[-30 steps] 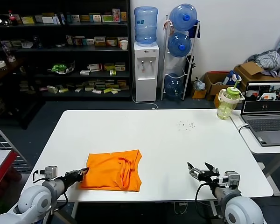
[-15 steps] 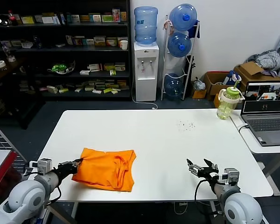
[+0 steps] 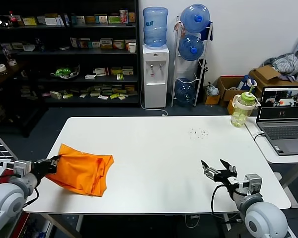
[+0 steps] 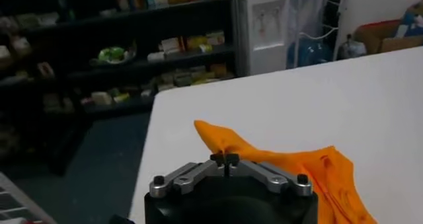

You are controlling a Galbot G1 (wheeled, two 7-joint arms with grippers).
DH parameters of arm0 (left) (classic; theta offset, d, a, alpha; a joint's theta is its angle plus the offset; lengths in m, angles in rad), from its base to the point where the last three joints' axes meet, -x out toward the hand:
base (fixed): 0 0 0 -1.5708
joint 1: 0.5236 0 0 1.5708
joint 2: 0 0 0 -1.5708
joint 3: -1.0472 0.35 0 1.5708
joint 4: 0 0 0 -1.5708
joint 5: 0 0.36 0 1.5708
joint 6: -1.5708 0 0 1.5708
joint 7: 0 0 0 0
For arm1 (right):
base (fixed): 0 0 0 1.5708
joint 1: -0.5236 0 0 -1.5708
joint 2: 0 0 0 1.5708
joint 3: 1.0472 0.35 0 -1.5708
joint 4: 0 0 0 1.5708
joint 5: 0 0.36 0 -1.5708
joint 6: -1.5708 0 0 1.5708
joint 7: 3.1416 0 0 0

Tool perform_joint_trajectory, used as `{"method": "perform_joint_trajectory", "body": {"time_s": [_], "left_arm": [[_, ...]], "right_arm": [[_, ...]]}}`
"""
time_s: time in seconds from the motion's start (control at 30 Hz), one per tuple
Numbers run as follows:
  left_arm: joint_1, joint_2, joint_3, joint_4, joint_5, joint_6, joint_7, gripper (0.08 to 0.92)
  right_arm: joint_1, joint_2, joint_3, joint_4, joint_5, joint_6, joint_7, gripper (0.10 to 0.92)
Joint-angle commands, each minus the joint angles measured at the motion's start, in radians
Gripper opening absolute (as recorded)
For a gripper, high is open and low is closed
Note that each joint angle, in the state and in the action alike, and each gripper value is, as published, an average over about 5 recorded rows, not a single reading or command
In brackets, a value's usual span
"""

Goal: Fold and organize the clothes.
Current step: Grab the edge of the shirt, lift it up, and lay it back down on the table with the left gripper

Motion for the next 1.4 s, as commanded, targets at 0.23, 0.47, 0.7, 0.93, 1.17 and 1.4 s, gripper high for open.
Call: {"method": "perform_joint_trajectory", "body": {"time_s": [0.23, 0.47, 0.7, 0.93, 1.17, 1.4], "left_arm": [[0.093, 0.076, -0.145, 0.188, 0.12, -0.062, 0.078, 0.09], [0.081, 0.053, -0.101, 0.085, 0.07, -0.056, 0.044, 0.09], [-0.221, -0.126, 0.313, -0.265, -0.399, 0.058, -0.313, 0.09], [-0.72, -0.545, 0.891, -0.072, -0.572, 0.079, -0.571, 0.09], [-0.786, -0.692, 0.961, 0.115, -0.484, 0.086, -0.554, 0.09], [-0.734, -0.703, 0.934, 0.132, -0.405, 0.08, -0.533, 0.09]], "right_arm": [[-0.005, 0.005, 0.012, 0.025, -0.022, 0.006, -0.001, 0.823], [-0.012, 0.017, 0.01, 0.025, -0.035, 0.002, 0.004, 0.823], [-0.053, 0.056, 0.025, 0.032, -0.082, -0.001, 0.013, 0.823], [-0.13, 0.099, 0.082, 0.067, -0.104, -0.015, 0.03, 0.823], [-0.167, 0.104, 0.114, 0.081, -0.103, -0.017, 0.032, 0.823], [-0.134, 0.102, 0.09, 0.054, -0.1, -0.018, 0.032, 0.823]]}}
